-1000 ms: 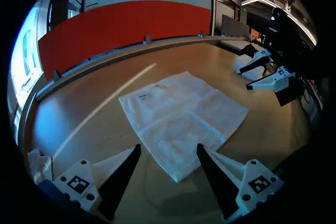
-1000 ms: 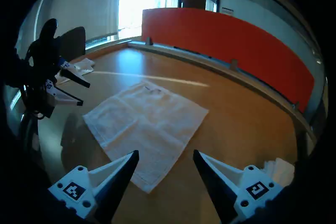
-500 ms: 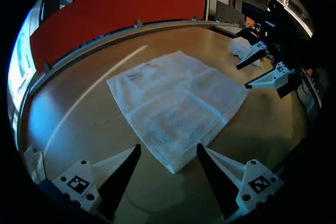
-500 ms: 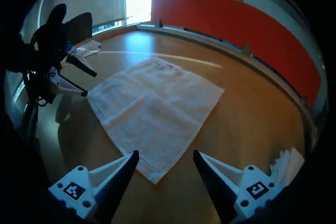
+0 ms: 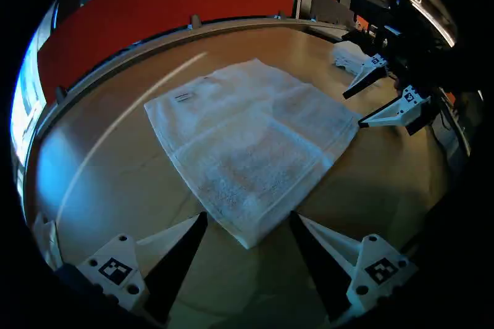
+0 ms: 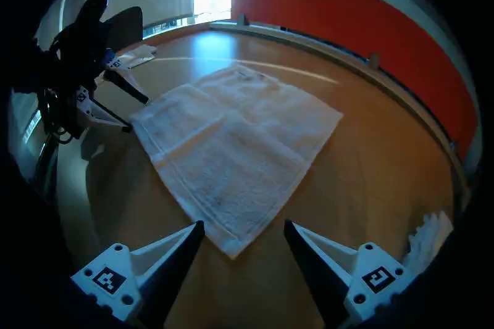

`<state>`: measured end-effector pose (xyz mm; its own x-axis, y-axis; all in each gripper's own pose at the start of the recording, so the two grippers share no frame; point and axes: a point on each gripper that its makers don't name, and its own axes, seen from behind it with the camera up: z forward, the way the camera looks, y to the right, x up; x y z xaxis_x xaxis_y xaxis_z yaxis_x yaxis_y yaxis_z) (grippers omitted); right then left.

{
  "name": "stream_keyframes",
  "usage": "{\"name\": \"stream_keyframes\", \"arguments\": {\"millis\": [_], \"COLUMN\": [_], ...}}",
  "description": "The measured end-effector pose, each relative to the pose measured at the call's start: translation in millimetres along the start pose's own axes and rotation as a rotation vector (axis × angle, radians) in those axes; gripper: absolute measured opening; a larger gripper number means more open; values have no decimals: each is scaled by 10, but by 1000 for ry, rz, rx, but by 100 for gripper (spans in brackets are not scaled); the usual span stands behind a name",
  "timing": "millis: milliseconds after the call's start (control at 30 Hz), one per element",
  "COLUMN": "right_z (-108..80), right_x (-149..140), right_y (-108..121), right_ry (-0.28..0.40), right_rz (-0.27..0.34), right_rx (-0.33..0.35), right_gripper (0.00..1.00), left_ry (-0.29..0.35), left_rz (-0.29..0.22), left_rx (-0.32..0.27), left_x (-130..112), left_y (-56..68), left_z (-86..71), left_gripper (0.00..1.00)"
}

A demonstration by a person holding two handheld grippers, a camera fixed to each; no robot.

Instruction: Fold towel

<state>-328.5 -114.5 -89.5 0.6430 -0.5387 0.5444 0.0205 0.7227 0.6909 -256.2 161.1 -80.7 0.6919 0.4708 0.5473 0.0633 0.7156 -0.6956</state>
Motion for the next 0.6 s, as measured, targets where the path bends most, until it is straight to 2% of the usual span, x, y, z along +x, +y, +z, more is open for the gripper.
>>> {"name": "stream_keyframes", "arguments": {"millis": [333,500,600], "right_z": [43,40,30], "right_x": [-51,-60,-64], "right_y": [-30,-46,-48], "right_ry": [-13,-13,-11], "right_rz": [-13,-11,-7], "right_rx": [24,35,37], "right_gripper": [98,93,89], "left_ry": [-6,-10,-15], "left_rz": [17,36,15], "left_rx": [1,12,17], "left_x": [-17,-23,-25], "left_y": [4,10,10], "left_z": [28,21,12], "left_gripper": [98,98,97]}}
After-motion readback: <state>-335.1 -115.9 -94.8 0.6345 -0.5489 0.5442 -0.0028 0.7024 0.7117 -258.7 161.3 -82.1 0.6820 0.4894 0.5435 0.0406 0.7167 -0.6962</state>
